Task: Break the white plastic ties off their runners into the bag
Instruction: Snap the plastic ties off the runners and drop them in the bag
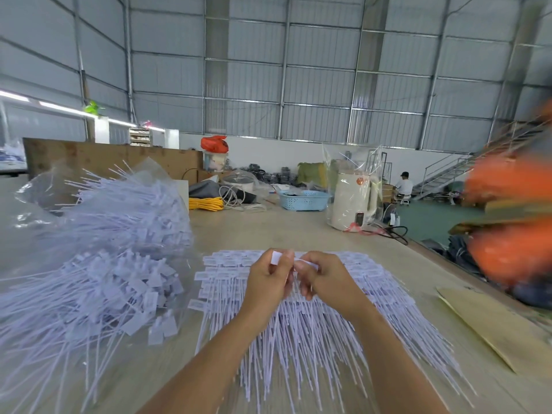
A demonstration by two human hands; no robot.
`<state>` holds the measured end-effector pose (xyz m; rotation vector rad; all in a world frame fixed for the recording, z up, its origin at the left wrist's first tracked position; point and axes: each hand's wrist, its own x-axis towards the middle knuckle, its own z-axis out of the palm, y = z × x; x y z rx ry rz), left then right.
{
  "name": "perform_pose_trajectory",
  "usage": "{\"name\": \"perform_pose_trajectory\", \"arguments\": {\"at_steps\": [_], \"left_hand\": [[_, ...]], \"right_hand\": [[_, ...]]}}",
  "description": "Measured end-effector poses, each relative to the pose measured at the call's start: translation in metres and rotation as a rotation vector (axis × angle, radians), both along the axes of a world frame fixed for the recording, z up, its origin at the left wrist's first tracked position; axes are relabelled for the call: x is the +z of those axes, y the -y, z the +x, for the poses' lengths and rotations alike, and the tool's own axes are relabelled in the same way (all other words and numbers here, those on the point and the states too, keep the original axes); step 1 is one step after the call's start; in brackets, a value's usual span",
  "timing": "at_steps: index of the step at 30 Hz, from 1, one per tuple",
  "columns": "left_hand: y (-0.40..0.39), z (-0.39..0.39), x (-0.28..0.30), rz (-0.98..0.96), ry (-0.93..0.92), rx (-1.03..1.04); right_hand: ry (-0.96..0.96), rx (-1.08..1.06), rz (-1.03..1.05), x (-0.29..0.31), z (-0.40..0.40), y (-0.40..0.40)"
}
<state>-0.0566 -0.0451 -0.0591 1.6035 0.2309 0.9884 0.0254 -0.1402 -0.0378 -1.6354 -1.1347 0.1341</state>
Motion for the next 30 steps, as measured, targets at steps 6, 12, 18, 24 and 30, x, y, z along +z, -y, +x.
{"name": "perform_pose_trajectory", "arguments": {"at_steps": [6, 12, 18, 24, 30], "left_hand": [[-0.002, -0.002, 0.005, -0.052, -0.043, -0.075], [-0.012, -0.007, 0.01, 0.071, -0.181, -0.127], [-0.02, -0.018, 0.015, -0.235, -0.239, -0.467], [-0.026, -0.024, 0.02, -0.534, 0.022, -0.55], [-0.012, -0.014, 0.018, -0.592, 0.026, -0.325]], "right_hand": [[0.139, -0.012, -0.023, -0.004, 0.001, -0.002], [0.345, -0.019, -0.105, -0.002, 0.003, 0.002], [0.023, 0.217, -0.142, 0.008, 0.001, 0.016], [-0.379, 0.353, 0.129, 0.019, -0.008, 0.019], [-0.387, 0.172, 0.249, 0.014, -0.022, -0.009]]}}
